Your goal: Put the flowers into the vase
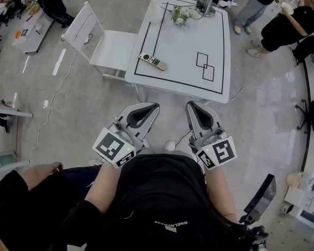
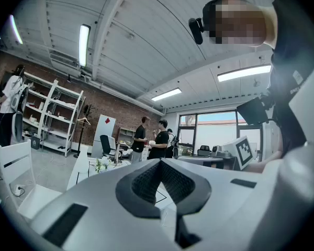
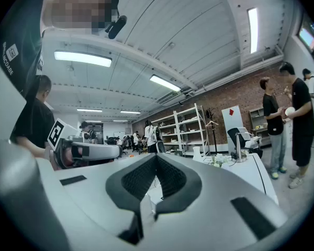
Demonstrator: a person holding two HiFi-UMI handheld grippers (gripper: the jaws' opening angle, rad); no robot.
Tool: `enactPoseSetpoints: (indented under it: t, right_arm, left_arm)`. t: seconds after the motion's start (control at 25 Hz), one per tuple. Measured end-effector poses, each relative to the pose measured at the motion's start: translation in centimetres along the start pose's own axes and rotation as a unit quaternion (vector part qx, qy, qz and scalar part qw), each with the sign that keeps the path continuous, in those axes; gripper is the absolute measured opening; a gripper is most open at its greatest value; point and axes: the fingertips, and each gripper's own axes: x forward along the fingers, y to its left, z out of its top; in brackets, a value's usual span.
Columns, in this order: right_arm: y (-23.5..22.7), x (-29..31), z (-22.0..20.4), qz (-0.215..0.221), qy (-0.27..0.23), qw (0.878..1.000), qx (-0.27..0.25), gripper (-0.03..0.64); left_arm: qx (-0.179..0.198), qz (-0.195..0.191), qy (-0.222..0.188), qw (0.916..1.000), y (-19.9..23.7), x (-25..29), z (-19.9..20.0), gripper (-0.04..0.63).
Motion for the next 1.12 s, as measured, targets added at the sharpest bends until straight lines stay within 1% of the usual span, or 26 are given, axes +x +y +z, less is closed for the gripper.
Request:
enactPoseSetpoints:
  t: [0.4,0.6,0.76,0.8,0.92,0.96,1.08,1.12]
  right_arm:
    - [0.4,0.6,-0.3,-0.014,0.006,1.0,0.004,0.012]
    - [0.8,1.5,-0.6,-0.032,-0.001,0.999,0.034,0.014]
    - [2.0,2.8,-1.0,-0.032,0.0,0.999,0.039,0.014]
    - [2.5,3.2,-1.3,-0.029,0.003,0.999,0.04,0.014]
    - [4.2,4.3,-2.3,-0.014,0.022,0.999,0.033,0.013]
    - [4.7,4.5,-2.6,-0.011,0.029,0.999,0.026,0.012]
    - [6.0,5.1,-3.3,-0.002,0.04,0.999,0.014,0.011]
    - [6.4,5.2,-3.3,0.001,0.04,0.999,0.008,0.009]
  left_arm:
    - [-0.002,-0.005,0.008,1.0,0.9,-0.6,-0.4,0.0]
    - [-0.004,-0.002,0.013,0.9999,2.2,-2.3,-1.1,0.0]
    - [-0.012,-0.007,0.02,0.9997,3.4,-3.9,-1.8,0.0]
    - [-0.011,-0.009,0.024,0.9996,3.6,-4.3,-2.0,0.0]
    - [0.013,-0.003,0.046,0.9988,4.5,-5.4,-2.9,0.0]
    - [0.01,0.0,0.045,0.999,5.0,-5.7,-2.9,0.0]
    - [-0.031,0.0,0.019,0.9993,6.5,-6.6,-2.1,0.0]
    - [-0.033,-0.001,0.016,0.9993,6.8,-6.9,-2.0,0.0]
